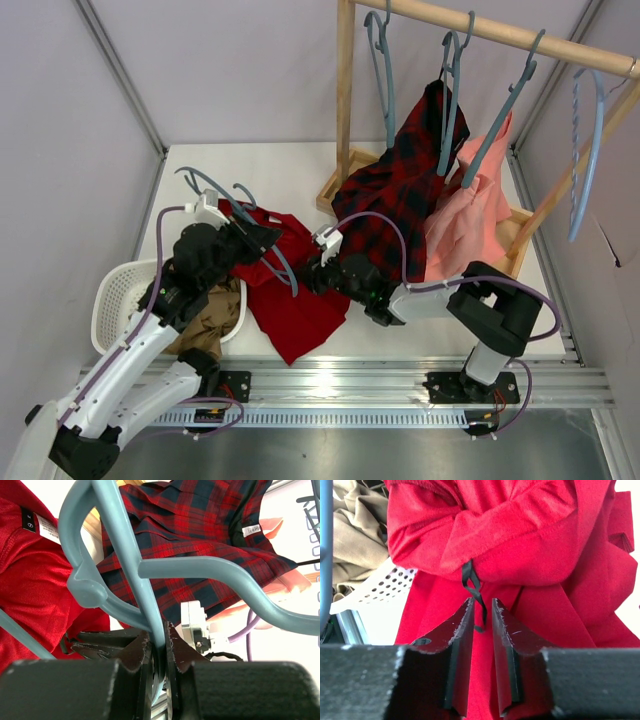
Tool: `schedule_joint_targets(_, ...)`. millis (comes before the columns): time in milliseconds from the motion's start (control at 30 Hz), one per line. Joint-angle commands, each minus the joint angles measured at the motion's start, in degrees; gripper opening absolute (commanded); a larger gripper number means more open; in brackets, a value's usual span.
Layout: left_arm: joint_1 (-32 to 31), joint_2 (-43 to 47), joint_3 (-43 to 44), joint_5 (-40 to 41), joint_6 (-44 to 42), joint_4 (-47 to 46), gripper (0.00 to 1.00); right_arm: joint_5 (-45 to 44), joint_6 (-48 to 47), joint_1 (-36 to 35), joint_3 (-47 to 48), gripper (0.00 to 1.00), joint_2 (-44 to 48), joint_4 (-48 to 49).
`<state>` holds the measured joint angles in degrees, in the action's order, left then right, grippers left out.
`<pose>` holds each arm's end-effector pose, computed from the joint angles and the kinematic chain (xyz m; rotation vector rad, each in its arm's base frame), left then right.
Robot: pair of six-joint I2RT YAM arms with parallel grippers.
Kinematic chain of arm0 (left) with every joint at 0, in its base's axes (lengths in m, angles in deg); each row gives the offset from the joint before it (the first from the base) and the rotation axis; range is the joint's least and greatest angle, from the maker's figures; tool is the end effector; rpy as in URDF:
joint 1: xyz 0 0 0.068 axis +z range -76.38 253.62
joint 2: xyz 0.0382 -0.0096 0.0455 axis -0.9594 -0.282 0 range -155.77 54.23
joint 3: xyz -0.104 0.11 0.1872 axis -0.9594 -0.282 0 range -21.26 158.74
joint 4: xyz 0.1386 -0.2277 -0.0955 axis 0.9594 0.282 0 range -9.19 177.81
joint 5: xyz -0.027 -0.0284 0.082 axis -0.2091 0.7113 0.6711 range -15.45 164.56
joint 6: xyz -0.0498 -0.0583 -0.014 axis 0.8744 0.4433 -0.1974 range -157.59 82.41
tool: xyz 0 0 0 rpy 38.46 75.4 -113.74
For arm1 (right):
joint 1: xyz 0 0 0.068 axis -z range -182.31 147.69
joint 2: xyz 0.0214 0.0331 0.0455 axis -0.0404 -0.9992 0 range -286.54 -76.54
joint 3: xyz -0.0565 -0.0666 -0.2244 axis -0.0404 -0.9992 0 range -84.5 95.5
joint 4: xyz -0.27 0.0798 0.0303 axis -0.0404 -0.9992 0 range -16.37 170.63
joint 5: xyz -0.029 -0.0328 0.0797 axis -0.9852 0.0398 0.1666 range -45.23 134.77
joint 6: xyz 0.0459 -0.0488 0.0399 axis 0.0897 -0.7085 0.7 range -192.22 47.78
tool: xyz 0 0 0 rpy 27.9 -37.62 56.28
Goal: Place the skirt on the hanger
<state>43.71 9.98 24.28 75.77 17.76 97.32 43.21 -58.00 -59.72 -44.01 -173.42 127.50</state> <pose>0.2235 -0.1269 0.3037 -0.4476 1.9104 -1.0006 0.2088 0.3232 0.1294 -0.6509 1.7021 0.8822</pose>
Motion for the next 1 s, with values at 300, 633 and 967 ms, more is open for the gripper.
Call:
schedule_joint_targets(300, 1.3, 1.3, -0.5, -0.8, -2.6, -3.7, 0.03, 0.2, -1.7, 0.4, 6.3, 0.13, -2.8, -3.2)
schedule_joint_targets(633, 3.0, 0.7, -1.0, -4.4, -2.9, -7.5, 0.03, 3.1, 7.0, 1.2, 6.3, 0.00, 2.6, -10.3)
schedule_joint_targets(967, 3.1, -0.9, -6.3, -13.4, -6.3, -19.7, 0.03, 6.8, 17.2, 0.7, 9.5, 0.00, 5.8, -17.8)
